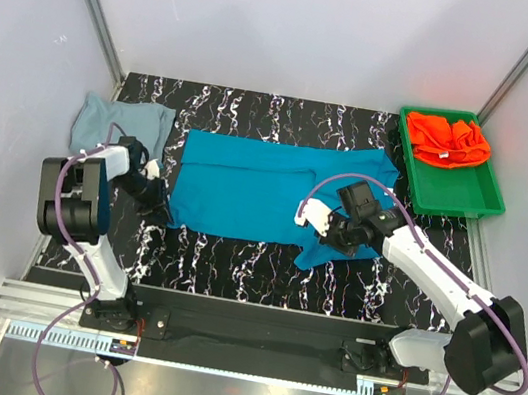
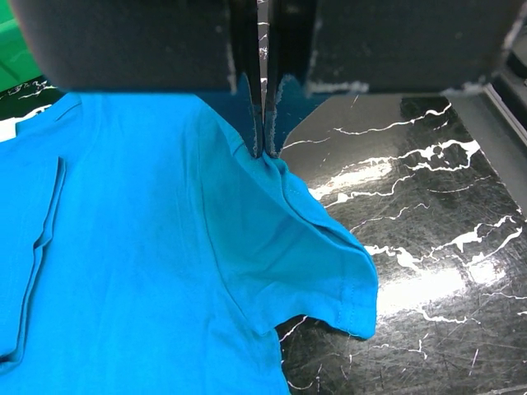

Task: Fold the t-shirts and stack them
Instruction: Fold the tshirt

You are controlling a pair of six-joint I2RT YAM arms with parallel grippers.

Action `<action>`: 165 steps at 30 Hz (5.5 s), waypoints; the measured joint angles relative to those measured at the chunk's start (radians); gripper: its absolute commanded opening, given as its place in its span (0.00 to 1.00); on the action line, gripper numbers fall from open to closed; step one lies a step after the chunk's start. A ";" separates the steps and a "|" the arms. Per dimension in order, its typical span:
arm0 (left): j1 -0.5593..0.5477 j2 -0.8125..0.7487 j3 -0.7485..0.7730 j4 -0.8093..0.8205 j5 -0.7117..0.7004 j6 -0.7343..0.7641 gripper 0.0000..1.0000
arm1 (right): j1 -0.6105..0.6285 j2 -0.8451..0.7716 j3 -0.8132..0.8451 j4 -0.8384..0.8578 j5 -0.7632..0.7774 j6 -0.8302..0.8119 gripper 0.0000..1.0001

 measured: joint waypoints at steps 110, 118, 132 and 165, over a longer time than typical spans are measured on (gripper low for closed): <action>-0.252 0.453 0.856 -0.176 0.054 0.227 0.82 | -0.420 0.690 0.651 0.402 0.253 0.385 0.84; -0.269 0.454 0.842 -0.174 0.053 0.228 0.83 | -0.420 0.556 0.693 0.304 -0.007 0.517 0.83; -0.272 0.476 0.820 -0.174 0.033 0.238 0.83 | -0.423 0.915 0.801 0.159 -0.395 0.721 0.78; -0.284 0.477 0.816 -0.175 -0.003 0.238 0.83 | -0.449 1.013 0.983 0.151 -0.083 0.666 0.57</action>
